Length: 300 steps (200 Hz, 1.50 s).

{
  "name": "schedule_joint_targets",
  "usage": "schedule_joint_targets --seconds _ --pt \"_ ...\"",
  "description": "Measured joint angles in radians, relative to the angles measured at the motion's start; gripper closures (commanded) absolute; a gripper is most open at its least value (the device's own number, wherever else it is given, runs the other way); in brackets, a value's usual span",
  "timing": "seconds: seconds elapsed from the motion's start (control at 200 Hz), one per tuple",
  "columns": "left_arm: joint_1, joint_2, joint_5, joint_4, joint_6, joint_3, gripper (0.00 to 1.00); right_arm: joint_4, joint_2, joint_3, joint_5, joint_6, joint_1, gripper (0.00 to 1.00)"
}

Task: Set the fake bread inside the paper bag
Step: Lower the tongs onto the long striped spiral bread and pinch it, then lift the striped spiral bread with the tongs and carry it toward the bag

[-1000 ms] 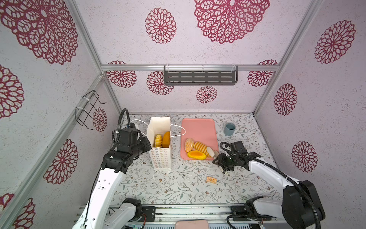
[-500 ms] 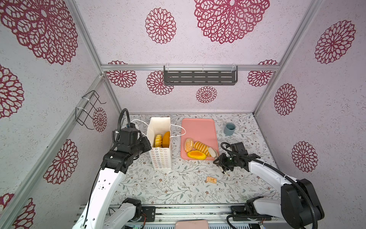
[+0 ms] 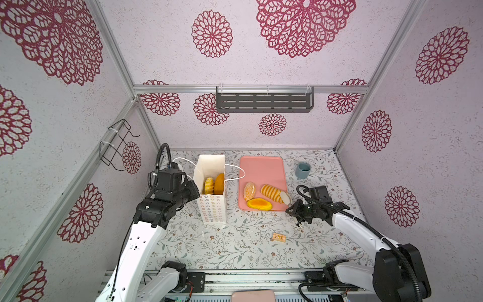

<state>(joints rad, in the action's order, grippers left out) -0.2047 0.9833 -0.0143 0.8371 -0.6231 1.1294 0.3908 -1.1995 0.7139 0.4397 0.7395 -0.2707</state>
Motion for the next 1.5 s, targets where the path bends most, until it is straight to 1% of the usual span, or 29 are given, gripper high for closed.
schedule_joint_targets --seconds 0.24,0.44,0.565,0.63,0.806,0.906,0.941,1.041,1.316,1.501 --pt "0.0 0.0 0.002 0.007 -0.01 0.0 0.9 0.061 0.041 0.09 -0.027 -0.05 0.0 0.99" --pt "0.0 0.0 0.005 0.013 -0.015 0.0 0.92 0.114 0.058 0.156 -0.048 -0.083 0.0 1.0" --pt "0.0 0.0 0.006 0.014 -0.016 0.0 0.92 0.155 0.076 0.232 -0.064 -0.098 0.0 1.0" --pt "0.0 0.0 0.008 0.014 -0.017 0.0 0.9 0.165 0.09 0.28 -0.071 -0.105 0.0 1.0" --pt "0.0 0.0 0.013 0.016 -0.019 0.0 0.76 0.172 0.124 0.43 -0.069 -0.127 -0.006 1.0" --pt "0.0 0.002 0.016 0.016 -0.021 0.001 0.75 0.168 0.126 0.509 -0.07 -0.138 -0.024 1.0" --pt "0.0 0.004 0.018 0.016 -0.021 0.002 0.75 0.167 0.126 0.533 -0.07 -0.139 -0.038 1.0" --pt "0.0 0.009 0.021 0.016 -0.021 0.002 0.81 0.169 0.118 0.592 -0.075 -0.146 -0.1 1.0" --pt "0.0 0.012 0.023 0.016 -0.025 0.003 0.94 0.189 -0.016 0.764 -0.158 -0.198 -0.354 1.0" --pt "0.0 0.012 0.023 0.016 -0.025 0.003 0.96 0.254 -0.15 0.908 -0.265 -0.262 -0.495 1.0"
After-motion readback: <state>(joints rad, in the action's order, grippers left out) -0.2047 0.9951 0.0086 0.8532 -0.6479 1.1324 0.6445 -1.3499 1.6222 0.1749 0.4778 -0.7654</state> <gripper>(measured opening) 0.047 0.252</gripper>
